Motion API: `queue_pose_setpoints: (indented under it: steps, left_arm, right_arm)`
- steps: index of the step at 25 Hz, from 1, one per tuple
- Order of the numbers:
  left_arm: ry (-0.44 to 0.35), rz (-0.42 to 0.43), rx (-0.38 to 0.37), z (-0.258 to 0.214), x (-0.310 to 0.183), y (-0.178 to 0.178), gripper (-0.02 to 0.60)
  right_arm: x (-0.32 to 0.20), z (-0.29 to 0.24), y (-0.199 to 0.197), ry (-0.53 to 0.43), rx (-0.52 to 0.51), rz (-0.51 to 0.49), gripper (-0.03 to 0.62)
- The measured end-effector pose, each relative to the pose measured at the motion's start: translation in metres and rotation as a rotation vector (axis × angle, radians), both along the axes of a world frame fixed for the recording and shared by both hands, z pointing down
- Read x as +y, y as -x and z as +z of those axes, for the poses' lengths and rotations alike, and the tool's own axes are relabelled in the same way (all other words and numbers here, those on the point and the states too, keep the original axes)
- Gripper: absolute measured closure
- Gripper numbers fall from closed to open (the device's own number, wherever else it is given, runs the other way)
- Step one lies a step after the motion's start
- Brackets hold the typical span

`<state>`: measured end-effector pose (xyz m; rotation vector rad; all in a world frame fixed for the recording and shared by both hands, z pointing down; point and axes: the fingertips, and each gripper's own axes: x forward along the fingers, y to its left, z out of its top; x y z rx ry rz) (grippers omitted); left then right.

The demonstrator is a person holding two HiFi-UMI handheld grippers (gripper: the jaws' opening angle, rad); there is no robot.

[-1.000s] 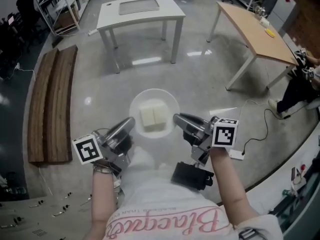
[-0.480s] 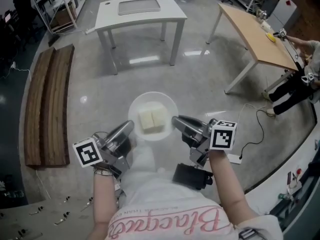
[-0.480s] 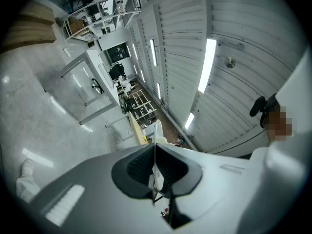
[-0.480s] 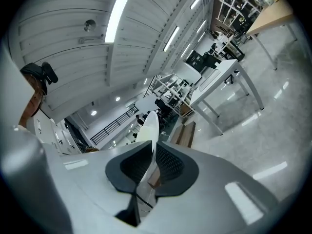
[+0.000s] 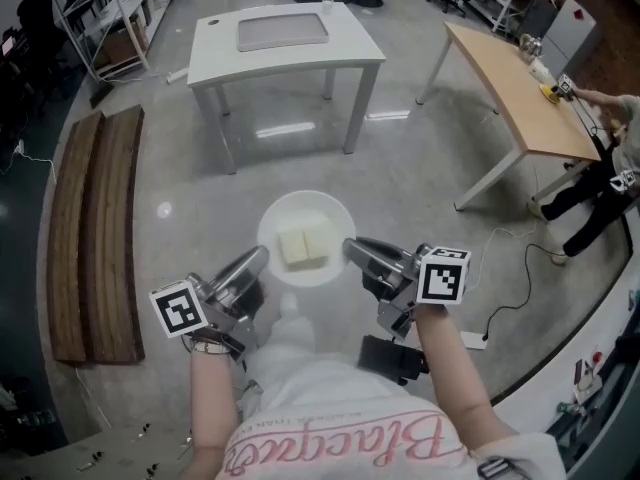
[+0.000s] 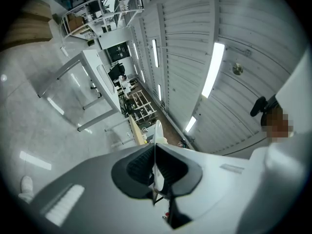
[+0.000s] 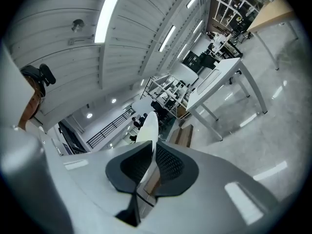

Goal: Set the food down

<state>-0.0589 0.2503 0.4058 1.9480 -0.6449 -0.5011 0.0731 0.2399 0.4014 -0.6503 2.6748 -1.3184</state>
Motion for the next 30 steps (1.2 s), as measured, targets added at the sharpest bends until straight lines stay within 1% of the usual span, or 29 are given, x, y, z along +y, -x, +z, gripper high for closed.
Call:
queue_pose_setpoints:
  steps: [4,9,14,19,22,27,30]
  left_arm:
    - [-0.003,0.011,0.0,-0.002,-0.035,0.008,0.571]
    - [0.013,0.025,0.021,-0.001,-0.07,0.017,0.571]
    - [0.019,0.056,0.009,0.0,-0.105,0.022,0.571]
    - [0.005,0.072,-0.008,0.0,-0.141,0.028,0.571]
    - [0.007,0.079,-0.012,-0.002,-0.156,0.03,0.571]
    - [0.025,0.081,0.039,-0.002,-0.174,0.032,0.569]
    - [0.028,0.08,0.024,0.0,-0.186,0.03,0.569]
  right_arm:
    - [-0.034,-0.003,0.008,-0.005,0.002,0.007,0.566]
    - [-0.067,0.0,0.017,0.011,0.006,0.025,0.566]
    - [-0.099,0.001,0.022,0.015,-0.003,0.049,0.566]
    - [-0.131,0.002,0.028,0.011,-0.019,0.077,0.566]
    - [-0.145,0.0,0.03,0.013,-0.026,0.087,0.566]
    - [-0.161,0.001,0.032,0.025,-0.034,0.092,0.568]
    - [-0.173,0.004,0.03,0.033,-0.027,0.093,0.568]
